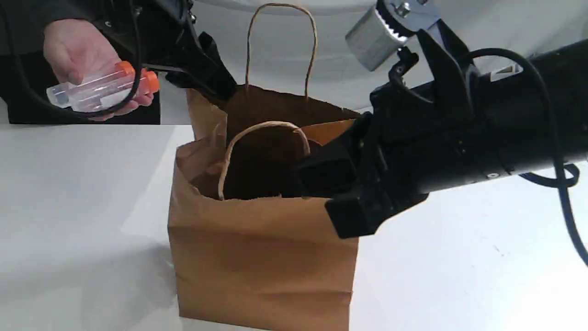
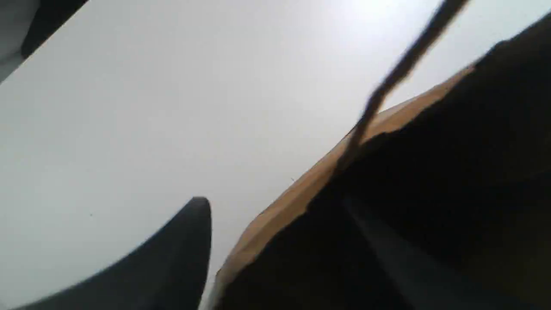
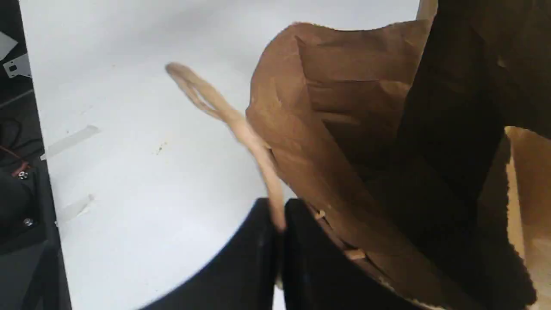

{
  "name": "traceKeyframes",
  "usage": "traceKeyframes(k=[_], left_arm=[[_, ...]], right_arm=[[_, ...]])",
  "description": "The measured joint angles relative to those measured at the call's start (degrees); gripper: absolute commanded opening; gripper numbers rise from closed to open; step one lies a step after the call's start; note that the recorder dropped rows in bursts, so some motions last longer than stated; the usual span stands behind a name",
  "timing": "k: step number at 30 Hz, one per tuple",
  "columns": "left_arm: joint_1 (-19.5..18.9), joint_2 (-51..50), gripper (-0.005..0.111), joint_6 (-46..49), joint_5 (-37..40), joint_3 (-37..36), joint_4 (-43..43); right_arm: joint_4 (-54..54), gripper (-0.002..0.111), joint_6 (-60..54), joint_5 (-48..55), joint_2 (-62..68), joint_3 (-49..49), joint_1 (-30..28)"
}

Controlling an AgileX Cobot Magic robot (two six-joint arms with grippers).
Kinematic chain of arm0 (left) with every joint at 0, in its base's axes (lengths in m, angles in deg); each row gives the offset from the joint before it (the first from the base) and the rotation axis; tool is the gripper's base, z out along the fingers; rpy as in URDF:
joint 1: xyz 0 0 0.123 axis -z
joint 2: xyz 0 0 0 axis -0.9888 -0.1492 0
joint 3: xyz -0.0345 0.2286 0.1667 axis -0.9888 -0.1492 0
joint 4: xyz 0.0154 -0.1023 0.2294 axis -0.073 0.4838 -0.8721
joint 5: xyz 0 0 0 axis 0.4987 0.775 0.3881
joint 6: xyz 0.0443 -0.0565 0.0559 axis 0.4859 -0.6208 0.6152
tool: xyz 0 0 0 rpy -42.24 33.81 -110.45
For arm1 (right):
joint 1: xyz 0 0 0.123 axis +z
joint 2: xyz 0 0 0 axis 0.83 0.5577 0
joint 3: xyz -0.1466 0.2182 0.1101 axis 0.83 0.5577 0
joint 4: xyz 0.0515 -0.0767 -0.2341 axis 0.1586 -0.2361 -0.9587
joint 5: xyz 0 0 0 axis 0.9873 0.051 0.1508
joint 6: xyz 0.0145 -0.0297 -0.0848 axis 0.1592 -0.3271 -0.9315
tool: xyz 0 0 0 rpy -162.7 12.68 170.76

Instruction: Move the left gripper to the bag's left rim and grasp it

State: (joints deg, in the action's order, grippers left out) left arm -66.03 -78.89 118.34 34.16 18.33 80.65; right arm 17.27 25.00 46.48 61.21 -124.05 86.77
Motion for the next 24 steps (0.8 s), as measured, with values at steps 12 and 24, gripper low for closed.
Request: traceKeyframes(k=[12, 24], left_arm=[[0.00, -1.17, 0.038, 2.33, -5.18, 0.00, 0.89], [0.00, -3.19, 0.000, 3.05, -2.10, 0.00, 1.22]], right_arm=[[0.00, 0.000, 0.00, 0.25, 0.00, 0.00, 0.00], [0.00, 0.000, 0.13, 0.35, 0.00, 0.00, 0.00]])
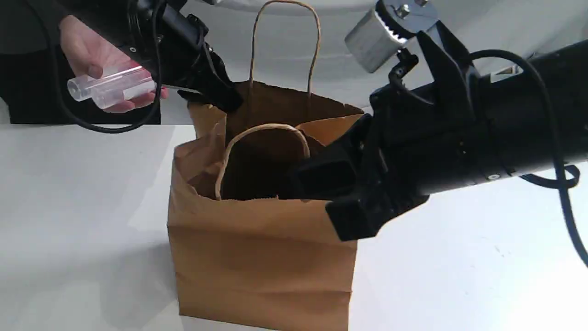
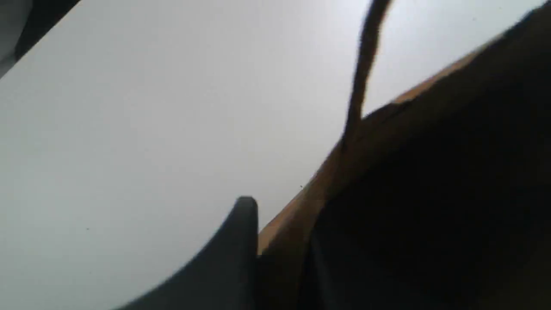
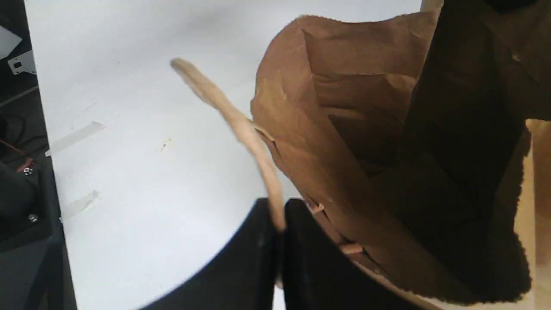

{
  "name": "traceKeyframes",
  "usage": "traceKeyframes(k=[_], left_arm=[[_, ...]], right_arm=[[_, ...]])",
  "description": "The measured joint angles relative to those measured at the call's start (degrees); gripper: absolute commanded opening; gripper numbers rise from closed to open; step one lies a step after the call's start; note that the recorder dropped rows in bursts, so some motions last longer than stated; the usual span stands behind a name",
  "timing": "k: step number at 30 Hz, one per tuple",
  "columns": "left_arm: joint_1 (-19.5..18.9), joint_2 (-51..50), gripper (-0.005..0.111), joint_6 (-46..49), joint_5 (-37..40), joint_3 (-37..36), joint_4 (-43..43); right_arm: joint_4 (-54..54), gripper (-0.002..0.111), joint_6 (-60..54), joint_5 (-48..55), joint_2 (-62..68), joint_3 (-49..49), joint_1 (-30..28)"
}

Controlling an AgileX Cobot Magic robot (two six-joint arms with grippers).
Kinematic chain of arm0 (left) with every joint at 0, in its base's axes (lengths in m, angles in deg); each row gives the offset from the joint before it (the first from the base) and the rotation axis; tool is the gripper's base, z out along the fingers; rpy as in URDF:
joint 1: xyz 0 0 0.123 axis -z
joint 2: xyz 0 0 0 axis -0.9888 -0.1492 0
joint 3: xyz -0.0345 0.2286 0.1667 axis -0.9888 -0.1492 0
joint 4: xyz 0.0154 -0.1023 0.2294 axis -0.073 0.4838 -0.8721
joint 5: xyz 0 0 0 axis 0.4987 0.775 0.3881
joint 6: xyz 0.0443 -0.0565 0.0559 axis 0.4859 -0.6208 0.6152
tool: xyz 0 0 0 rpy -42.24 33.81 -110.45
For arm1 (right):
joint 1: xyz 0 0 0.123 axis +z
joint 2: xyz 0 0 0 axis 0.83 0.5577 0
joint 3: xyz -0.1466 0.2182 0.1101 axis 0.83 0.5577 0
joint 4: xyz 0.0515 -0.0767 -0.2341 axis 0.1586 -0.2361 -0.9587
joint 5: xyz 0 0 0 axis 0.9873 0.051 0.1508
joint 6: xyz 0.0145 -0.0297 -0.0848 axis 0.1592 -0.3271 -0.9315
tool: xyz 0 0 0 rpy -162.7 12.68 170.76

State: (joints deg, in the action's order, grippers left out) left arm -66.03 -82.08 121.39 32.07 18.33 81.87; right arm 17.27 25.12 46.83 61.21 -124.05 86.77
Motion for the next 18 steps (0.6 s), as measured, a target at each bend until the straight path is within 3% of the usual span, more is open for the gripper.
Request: traceKeyframes(k=[9, 18], left_arm=[[0.00, 0.00, 0.000, -4.38, -0.84, 0.00, 0.00], [-2.45, -0.02, 0.000, -7.16, -0.21, 0.00, 3.06]], right_arm=[[-0.13, 0.000, 0.89, 0.42, 0.04, -0.79, 0.00], [-5.23, 0.000, 8.17, 4.31, 0.34, -14.02, 0.00]])
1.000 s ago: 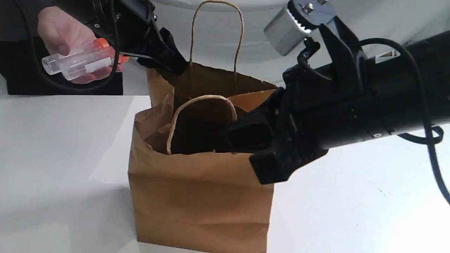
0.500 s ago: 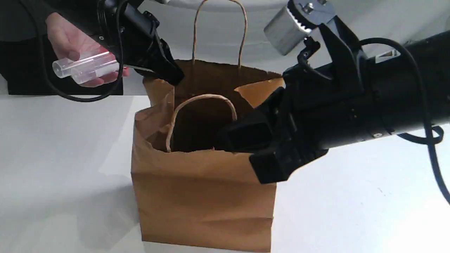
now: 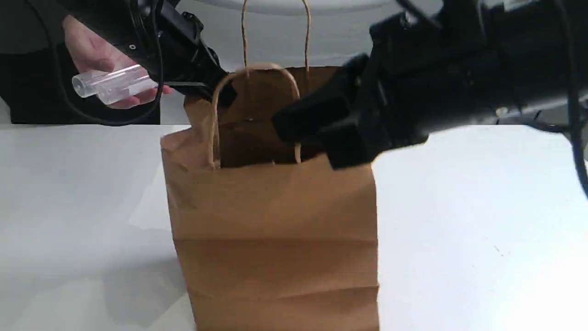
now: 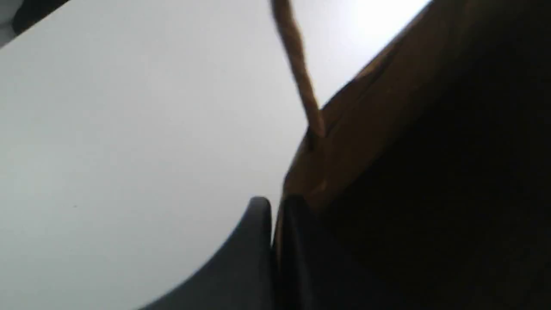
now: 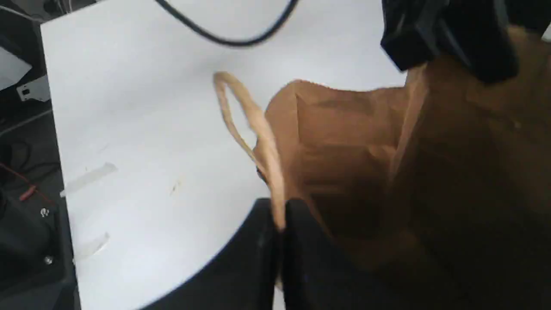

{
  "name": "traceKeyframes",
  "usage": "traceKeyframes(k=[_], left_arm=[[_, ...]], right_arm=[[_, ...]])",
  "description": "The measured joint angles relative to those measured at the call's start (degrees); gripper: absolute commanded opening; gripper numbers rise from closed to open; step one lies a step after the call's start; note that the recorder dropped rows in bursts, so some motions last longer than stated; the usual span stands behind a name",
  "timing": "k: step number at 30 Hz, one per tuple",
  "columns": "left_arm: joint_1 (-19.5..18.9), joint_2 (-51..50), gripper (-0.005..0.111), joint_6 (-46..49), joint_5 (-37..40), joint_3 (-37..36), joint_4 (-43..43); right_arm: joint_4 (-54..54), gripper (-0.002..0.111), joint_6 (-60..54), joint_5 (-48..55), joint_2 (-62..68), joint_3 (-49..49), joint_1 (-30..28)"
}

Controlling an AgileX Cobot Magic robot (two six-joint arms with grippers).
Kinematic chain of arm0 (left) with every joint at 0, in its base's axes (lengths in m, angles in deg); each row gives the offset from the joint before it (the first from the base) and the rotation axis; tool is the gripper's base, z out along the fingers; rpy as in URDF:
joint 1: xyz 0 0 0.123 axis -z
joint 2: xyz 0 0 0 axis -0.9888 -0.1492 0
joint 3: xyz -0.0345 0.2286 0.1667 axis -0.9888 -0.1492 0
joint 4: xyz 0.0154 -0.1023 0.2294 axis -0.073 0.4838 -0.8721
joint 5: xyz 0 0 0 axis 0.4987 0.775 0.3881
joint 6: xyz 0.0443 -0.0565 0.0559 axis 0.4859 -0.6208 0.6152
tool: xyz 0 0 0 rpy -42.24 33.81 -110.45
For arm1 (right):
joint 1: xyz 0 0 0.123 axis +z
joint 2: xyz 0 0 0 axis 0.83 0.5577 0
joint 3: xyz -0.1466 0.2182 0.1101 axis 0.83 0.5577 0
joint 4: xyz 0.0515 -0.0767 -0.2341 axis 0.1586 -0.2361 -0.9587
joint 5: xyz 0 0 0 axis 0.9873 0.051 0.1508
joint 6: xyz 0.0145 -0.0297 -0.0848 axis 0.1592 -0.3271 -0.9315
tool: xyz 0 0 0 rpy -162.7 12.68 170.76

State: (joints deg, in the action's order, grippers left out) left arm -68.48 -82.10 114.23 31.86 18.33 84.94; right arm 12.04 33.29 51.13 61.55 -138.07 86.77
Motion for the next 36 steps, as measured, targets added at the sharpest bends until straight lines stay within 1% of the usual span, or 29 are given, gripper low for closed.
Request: traceKeyframes(k=[5, 10, 16, 23, 36], left_arm=[[-4.85, 0.00, 0.000, -0.42, 1.59, 0.00, 8.79], [-7.56, -0.41, 0.000, -1.25, 4.85, 0.00, 10.50], [-7.53, -3.20, 0.000, -2.78, 8.11, 0.00, 11.43], [-7.53, -5.16, 0.000, -3.01, 8.65, 0.00, 12.16], [-7.53, -5.23, 0.000, -3.01, 8.70, 0.00, 12.37]], right_arm=[[-5.51, 0.000, 5.17, 0.71, 0.00, -5.75, 0.00], [-6.93, 0.000, 8.55, 1.57, 0.00, -10.23, 0.00], [-6.49, 0.000, 10.19, 3.12, 0.00, -11.83, 0.00], [-6.40, 0.000, 10.38, 4.77, 0.03, -11.83, 0.00], [-6.40, 0.000, 10.60, 5.02, 0.03, -11.83, 0.00]])
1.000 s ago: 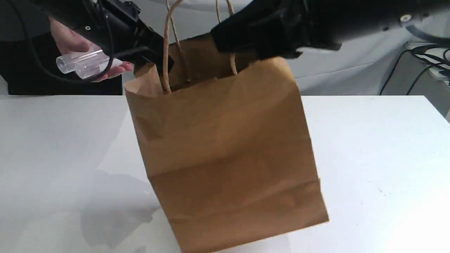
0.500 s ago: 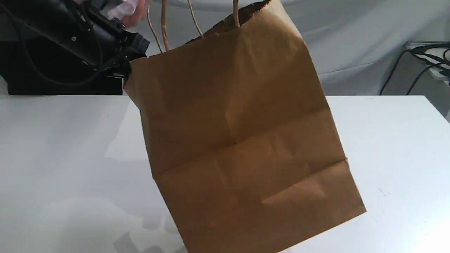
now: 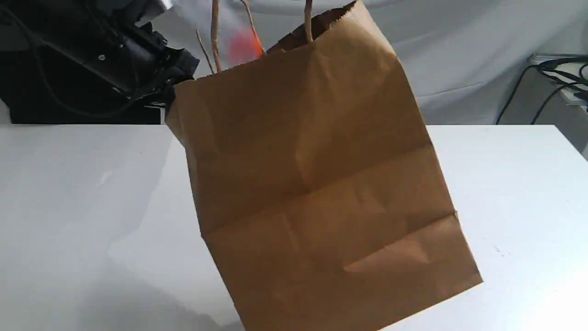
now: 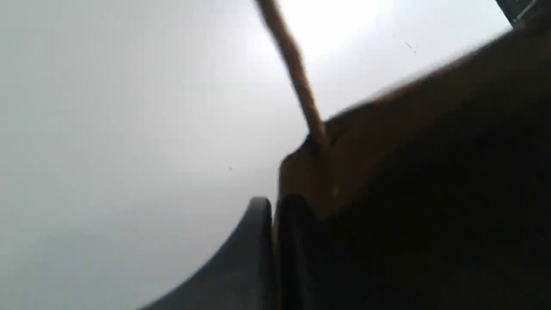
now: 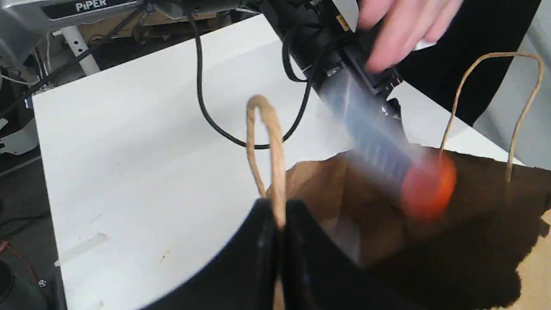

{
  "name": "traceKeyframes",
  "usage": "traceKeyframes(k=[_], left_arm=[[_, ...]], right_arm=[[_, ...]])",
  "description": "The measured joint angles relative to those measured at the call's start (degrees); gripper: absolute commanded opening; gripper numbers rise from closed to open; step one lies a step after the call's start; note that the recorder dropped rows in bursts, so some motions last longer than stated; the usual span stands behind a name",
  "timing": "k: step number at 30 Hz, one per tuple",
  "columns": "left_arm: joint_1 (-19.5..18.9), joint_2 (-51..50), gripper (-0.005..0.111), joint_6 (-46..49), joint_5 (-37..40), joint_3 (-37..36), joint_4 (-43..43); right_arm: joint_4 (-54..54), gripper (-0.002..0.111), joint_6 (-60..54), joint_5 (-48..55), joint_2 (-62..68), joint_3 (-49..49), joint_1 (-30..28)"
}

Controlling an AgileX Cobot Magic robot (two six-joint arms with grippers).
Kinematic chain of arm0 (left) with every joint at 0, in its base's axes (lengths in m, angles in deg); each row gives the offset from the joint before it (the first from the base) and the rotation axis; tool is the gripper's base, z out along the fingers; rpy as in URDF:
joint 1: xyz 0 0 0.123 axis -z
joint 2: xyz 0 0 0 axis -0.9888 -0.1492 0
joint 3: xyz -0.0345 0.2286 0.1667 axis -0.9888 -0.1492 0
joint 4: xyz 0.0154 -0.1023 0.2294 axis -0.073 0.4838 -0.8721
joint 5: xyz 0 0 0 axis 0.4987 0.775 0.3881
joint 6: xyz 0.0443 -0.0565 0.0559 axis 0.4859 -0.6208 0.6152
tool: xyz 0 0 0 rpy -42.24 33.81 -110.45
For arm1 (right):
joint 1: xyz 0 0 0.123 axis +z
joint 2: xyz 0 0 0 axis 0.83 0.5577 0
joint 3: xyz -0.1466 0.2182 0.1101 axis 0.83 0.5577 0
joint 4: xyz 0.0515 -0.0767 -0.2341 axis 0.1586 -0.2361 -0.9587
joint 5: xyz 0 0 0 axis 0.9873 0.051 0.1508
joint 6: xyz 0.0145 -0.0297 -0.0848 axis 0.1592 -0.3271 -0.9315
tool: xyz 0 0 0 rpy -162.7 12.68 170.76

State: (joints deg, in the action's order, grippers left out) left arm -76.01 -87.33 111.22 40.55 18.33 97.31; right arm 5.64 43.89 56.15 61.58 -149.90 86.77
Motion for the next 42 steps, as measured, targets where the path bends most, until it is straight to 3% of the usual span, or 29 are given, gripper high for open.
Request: traceKeyframes(k=[17, 27, 36, 42], left_arm=[[0.00, 1.26, 0.000, 0.43, -0.64, 0.31, 0.00], [0.00, 4.17, 0.000, 0.65, 0.07, 7.34, -0.57], [0.10, 4.17, 0.000, 0.41, -0.48, 7.58, -2.27], [2.29, 3.55, 0.000, -0.16, -1.66, 7.58, -4.98]], right_arm=[[-2.11, 0.000, 0.00, 0.13, 0.10, 1.15, 0.00], [-2.10, 0.000, -1.28, -5.71, -0.56, 9.82, 0.00], [5.18, 0.000, -1.48, -15.94, -4.57, 23.12, 0.00], [11.17, 0.000, -1.48, -17.51, -4.57, 25.44, 0.00]])
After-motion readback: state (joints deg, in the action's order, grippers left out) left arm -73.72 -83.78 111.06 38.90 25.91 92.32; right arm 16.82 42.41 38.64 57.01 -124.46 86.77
